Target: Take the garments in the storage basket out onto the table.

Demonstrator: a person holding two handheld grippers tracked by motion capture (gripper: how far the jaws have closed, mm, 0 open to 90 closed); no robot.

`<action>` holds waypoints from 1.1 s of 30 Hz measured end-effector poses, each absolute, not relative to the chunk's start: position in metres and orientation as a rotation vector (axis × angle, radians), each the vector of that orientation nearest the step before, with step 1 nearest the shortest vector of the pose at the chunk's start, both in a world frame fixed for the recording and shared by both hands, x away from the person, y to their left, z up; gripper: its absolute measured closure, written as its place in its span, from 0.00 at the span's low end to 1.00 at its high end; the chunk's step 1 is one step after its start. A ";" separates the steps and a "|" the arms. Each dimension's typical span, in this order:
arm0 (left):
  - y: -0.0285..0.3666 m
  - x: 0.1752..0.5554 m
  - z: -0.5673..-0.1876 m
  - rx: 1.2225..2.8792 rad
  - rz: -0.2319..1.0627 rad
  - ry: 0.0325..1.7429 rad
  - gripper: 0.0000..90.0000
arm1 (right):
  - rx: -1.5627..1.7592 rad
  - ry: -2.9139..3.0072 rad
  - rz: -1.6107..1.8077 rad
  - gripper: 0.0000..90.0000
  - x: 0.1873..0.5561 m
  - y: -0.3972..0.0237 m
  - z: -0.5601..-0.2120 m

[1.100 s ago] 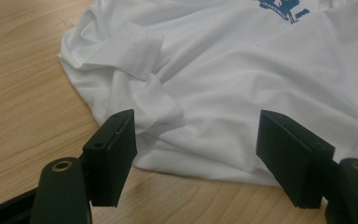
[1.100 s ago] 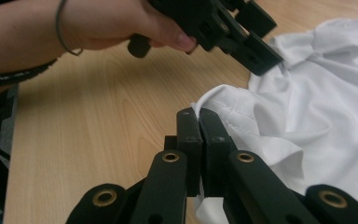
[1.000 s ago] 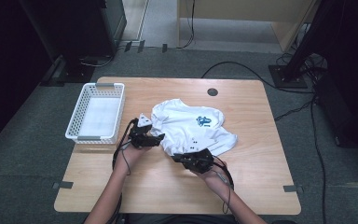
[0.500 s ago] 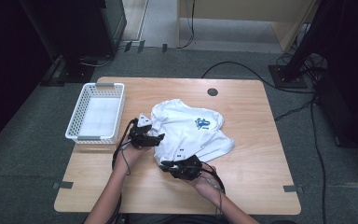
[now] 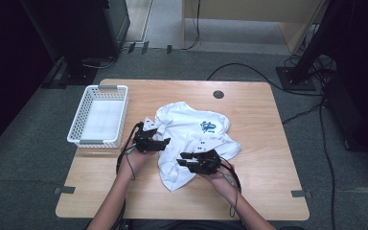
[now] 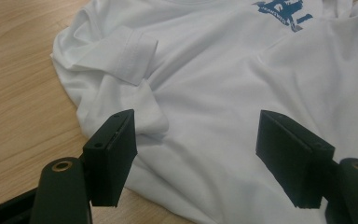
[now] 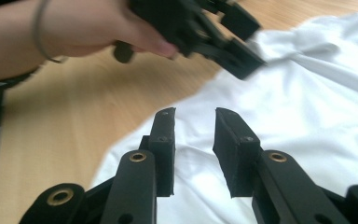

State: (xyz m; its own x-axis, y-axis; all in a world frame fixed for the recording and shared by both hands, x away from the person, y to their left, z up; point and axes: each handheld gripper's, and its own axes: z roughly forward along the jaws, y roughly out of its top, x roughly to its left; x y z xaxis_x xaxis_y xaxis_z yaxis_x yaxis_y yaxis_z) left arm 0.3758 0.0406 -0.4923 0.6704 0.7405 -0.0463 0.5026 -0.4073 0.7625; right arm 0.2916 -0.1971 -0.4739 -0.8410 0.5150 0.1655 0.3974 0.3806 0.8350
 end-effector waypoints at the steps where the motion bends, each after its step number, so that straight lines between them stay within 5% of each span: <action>1: 0.040 0.375 -0.492 2.096 0.383 0.954 0.33 | 0.848 2.502 1.451 0.78 0.294 -0.200 -0.476; 25: 0.013 0.367 -0.502 2.173 0.370 0.881 0.33 | 1.117 2.375 1.109 0.79 0.342 -0.279 -0.510; 29: 0.012 0.367 -0.507 2.195 0.384 0.879 0.33 | 1.078 2.396 1.063 0.74 0.342 -0.276 -0.516; 33: 0.012 0.367 -0.510 2.207 0.394 0.886 0.33 | 1.078 2.424 1.091 0.56 0.342 -0.277 -0.516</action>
